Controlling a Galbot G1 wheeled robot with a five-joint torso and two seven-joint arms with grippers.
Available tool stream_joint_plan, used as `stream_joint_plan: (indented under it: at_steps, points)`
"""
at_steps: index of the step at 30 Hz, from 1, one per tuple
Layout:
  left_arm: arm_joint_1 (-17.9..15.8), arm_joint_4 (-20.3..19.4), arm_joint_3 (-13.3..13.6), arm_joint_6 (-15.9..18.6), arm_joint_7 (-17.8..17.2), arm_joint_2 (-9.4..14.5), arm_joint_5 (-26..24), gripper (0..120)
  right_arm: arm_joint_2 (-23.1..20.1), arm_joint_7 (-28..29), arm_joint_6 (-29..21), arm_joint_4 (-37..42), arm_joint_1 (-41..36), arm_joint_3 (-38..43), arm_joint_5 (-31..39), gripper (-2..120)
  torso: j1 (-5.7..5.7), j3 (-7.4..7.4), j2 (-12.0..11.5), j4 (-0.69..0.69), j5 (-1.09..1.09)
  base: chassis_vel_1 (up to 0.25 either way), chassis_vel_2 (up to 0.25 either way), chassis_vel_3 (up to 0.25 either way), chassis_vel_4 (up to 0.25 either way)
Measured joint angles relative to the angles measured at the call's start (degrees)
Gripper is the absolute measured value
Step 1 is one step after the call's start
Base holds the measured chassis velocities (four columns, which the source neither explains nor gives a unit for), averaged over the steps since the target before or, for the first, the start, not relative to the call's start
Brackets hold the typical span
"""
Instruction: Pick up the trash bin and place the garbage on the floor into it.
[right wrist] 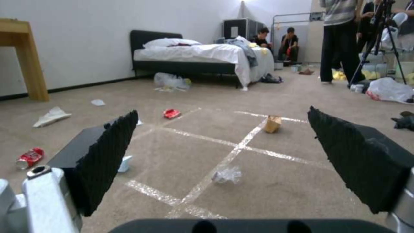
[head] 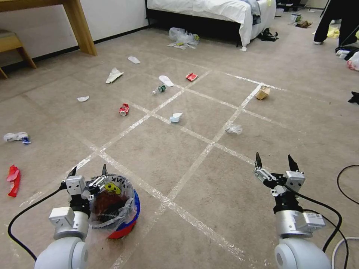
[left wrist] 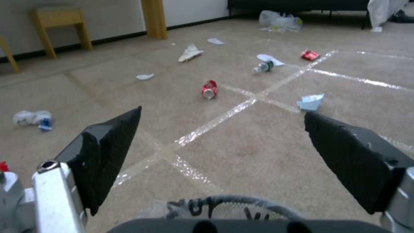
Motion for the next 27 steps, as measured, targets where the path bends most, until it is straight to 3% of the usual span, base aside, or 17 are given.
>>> stream_joint_plan:
  at_steps: [10, 12, 13, 15, 16, 17, 18, 19, 20, 22, 24, 26, 27]
  points:
    - [1.56, 0.06, -0.31, 1.45, -2.04, 2.37, -2.15, 100, -0.8, 0.54, -0.35, -0.41, 0.73, 0.42, 1.41, 100, 0.0, 0.0, 0.0, 0.0, -0.01, 0.0, 0.0, 0.0, 0.0]
    - [2.57, -1.47, -1.02, 5.53, -4.79, 5.01, -7.33, 100, -0.98, 0.61, -0.38, -0.77, 0.8, 0.44, 1.58, 100, 0.0, 0.0, 0.0, 0.01, -0.01, 0.0, 0.0, 0.0, 0.0]
    - [2.57, -1.47, -1.02, 5.53, -4.79, 5.01, -7.33, 100, -0.98, 0.61, -0.38, -0.77, 0.8, 0.44, 1.58, 100, 0.0, 0.0, 0.0, 0.01, -0.01, 0.0, 0.0, 0.0, 0.0]
    - [3.64, -2.65, -1.82, 11.22, -9.48, 8.8, -14.76, 100, -1.16, 0.66, -0.38, -1.11, 0.98, 0.57, 1.65, 100, 0.0, 0.0, 0.0, 0.01, 0.0, 0.0, 0.0, 0.0, 0.0]
    - [3.64, -2.65, -1.82, 11.22, -9.48, 8.8, -14.76, 100, -1.16, 0.66, -0.38, -1.11, 0.98, 0.57, 1.65, 100, 0.0, 0.0, 0.0, 0.01, 0.0, 0.0, 0.0, 0.0, 0.0]
    - [4.34, -3.04, -2.51, 15.39, -12.89, 11.94, -20.55, 100, -1.23, 0.73, -0.37, -1.24, 1.04, 0.69, 1.7, 100, 0.0, 0.0, 0.0, 0.0, 0.0, 0.0, 0.0, 0.0, 0.0]
    - [4.59, -3.15, -2.75, 16.89, -13.96, 12.91, -22.51, 100, -1.24, 0.73, -0.37, -1.25, 1.05, 0.71, 1.71, 100, 0.0, 0.0, 0.0, -0.01, 0.0, 0.0, 0.0, 0.0, 0.0]
    - [5.62, -3.04, -3.85, 22.86, -18.56, 17.0, -31.62, 100, -1.27, 0.84, -0.33, -1.32, 1.12, 0.9, 1.79, 100, 0.0, 0.0, 0.0, 0.01, -0.02, 0.0, 0.0, 0.0, 0.0]
    - [5.62, -3.04, -3.85, 22.86, -18.56, 17.0, -31.62, 100, -1.27, 0.84, -0.33, -1.32, 1.12, 0.9, 1.79, 100, 0.0, 0.0, 0.0, 0.01, -0.02, 0.0, 0.0, 0.0, 0.0]
    - [6.0, -1.13, -4.79, 25.28, -20.4, 20.01, -37.31, 99, -1.3, 0.95, -0.28, -1.4, 1.15, 1.02, 1.82, 100, 0.0, 0.0, 0.0, 0.01, 0.0, 0.0, 0.0, 0.0, 0.0]
    - [6.0, -1.13, -4.79, 25.28, -20.4, 20.01, -37.31, 99, -1.3, 0.95, -0.28, -1.4, 1.15, 1.02, 1.82, 100, 0.0, 0.0, 0.0, 0.01, 0.0, 0.0, 0.0, 0.0, 0.0]
    - [5.75, 2.39, -5.05, 27.23, -21.66, 22.8, -45.07, 98, -1.17, 1.12, -0.23, -1.42, 1.16, 1.28, 1.8, 100, 0.0, 0.0, 0.0, 0.0, -0.01, 0.0, 0.0, 0.0, 0.0]
    - [5.38, 3.04, -4.74, 27.26, -21.64, 22.95, -45.17, 98, -1.04, 1.16, -0.23, -1.42, 1.2, 1.35, 1.71, 100, 0.0, 0.0, 0.0, 0.0, -0.01, 0.0, 0.0, 0.0, 0.0]
